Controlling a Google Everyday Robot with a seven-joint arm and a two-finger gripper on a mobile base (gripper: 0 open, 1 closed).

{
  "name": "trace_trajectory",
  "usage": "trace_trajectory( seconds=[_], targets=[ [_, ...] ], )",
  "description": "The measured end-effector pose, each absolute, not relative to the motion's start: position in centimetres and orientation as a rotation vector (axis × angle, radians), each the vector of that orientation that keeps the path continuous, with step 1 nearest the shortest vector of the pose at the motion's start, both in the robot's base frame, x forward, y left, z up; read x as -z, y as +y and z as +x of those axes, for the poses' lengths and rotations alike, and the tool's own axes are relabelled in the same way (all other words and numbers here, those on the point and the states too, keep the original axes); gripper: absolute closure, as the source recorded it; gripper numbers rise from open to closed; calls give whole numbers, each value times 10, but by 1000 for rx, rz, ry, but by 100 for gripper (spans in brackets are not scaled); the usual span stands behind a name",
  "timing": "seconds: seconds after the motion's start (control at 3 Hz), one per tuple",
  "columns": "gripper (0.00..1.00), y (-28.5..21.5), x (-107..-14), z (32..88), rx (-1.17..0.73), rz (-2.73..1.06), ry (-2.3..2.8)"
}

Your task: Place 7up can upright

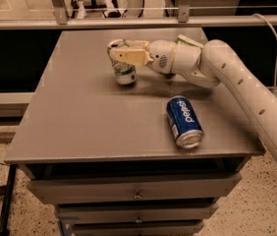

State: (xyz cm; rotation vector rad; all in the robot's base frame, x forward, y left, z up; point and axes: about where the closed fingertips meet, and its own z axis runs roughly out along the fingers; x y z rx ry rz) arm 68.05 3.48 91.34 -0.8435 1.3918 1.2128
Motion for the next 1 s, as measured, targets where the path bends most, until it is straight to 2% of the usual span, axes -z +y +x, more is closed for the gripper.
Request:
trace_trajectory(
  seconds=[0.33,1.0],
  targets=[
    [82,34,-905,674,-1222,-817,1400],
    [36,30,-900,668,-1214,-816,1421]
  ],
)
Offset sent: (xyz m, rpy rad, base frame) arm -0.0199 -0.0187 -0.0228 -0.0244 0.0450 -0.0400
